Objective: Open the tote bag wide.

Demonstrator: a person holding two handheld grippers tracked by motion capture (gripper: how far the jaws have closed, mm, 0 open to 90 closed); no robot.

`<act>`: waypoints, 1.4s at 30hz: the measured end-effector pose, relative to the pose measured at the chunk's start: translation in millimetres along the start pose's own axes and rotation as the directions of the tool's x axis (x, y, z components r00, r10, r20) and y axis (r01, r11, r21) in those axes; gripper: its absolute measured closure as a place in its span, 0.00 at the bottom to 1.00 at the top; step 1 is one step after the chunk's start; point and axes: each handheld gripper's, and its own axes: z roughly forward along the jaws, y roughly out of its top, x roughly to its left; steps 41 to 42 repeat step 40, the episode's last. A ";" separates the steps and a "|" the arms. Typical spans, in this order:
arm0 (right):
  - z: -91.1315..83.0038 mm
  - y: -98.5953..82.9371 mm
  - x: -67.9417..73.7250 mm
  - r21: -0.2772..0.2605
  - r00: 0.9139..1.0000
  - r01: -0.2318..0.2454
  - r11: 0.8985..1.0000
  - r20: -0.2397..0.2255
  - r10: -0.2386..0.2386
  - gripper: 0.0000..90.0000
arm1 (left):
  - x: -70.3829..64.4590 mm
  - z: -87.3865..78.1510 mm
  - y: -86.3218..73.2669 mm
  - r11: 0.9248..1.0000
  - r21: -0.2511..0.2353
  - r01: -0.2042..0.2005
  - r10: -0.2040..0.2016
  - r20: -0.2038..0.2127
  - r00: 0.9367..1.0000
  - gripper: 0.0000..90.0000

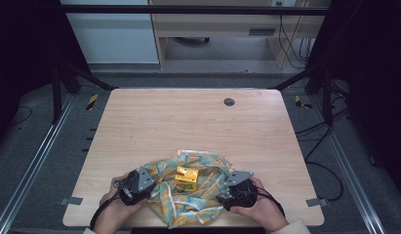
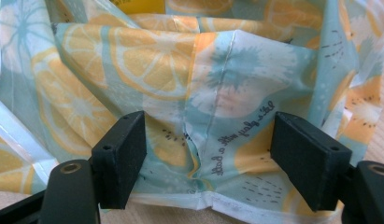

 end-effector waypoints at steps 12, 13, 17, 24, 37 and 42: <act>-35.1 8.6 -8.7 -0.145 1.000 -0.022 0.989 -0.011 0.021 0.18 | 15.5 -35.3 6.1 0.928 -0.319 0.192 -0.197 0.019 0.980 0.23; -38.7 8.6 -11.5 -0.160 0.999 -0.032 0.987 -0.004 0.031 0.17 | 17.7 -36.7 5.9 0.925 -0.326 0.193 -0.205 -0.002 0.979 0.21; -50.2 6.2 -30.9 -0.206 0.994 -0.091 0.974 0.035 0.100 0.14 | 31.8 -36.7 0.4 0.910 -0.334 0.248 -0.278 -0.043 0.960 0.17; -64.5 -9.5 -65.3 -0.272 0.962 -0.196 0.942 0.131 0.239 0.10 | 61.1 -32.6 -16.0 0.897 -0.295 0.328 -0.373 -0.110 0.921 0.15; -70.3 -56.5 -111.4 -0.264 0.829 -0.407 0.875 0.296 0.475 0.11 | 92.5 -14.0 -43.9 0.874 -0.176 0.452 -0.478 -0.148 0.866 0.10; -73.3 -58.1 -111.6 -0.274 0.817 -0.423 0.864 0.298 0.494 0.12 | 93.4 -12.3 -46.5 0.869 -0.167 0.466 -0.489 -0.138 0.861 0.09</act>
